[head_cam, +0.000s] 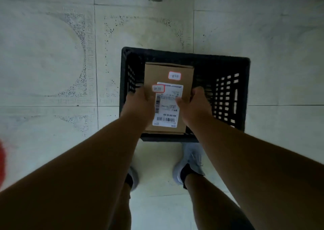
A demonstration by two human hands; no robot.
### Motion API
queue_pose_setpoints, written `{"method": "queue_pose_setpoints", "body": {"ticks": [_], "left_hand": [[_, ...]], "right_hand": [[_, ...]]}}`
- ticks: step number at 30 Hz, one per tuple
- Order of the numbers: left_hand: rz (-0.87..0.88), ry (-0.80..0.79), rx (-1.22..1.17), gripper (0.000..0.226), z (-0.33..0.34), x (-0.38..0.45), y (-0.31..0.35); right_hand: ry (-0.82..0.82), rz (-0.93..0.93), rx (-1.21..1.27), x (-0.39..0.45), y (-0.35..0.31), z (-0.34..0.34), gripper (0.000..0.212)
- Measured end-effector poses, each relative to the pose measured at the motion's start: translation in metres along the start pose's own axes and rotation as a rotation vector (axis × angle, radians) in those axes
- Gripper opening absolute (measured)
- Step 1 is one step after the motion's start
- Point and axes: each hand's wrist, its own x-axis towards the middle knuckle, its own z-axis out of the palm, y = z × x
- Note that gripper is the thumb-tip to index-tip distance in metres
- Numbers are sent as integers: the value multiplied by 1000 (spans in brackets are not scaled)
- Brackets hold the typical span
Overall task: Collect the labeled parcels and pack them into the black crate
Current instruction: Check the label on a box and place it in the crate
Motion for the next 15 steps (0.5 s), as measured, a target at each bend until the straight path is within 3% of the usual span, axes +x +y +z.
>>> {"method": "queue_pose_setpoints", "body": {"ticks": [4, 9, 11, 15], "left_hand": [[-49, -12, -1, 31, 48, 65, -36], [-148, -36, -33, 71, 79, 112, -73], [-177, -95, -74, 74, 88, 122, -84], [-173, -67, -15, 67, 97, 130, -104]], "right_hand": [[-28, 38, -9, 62, 36, 60, 32], [-87, 3, -86, 111, 63, 115, 36], [-103, 7, -120, 125, 71, 130, 33], [-248, 55, -166, 148, 78, 155, 44]]}}
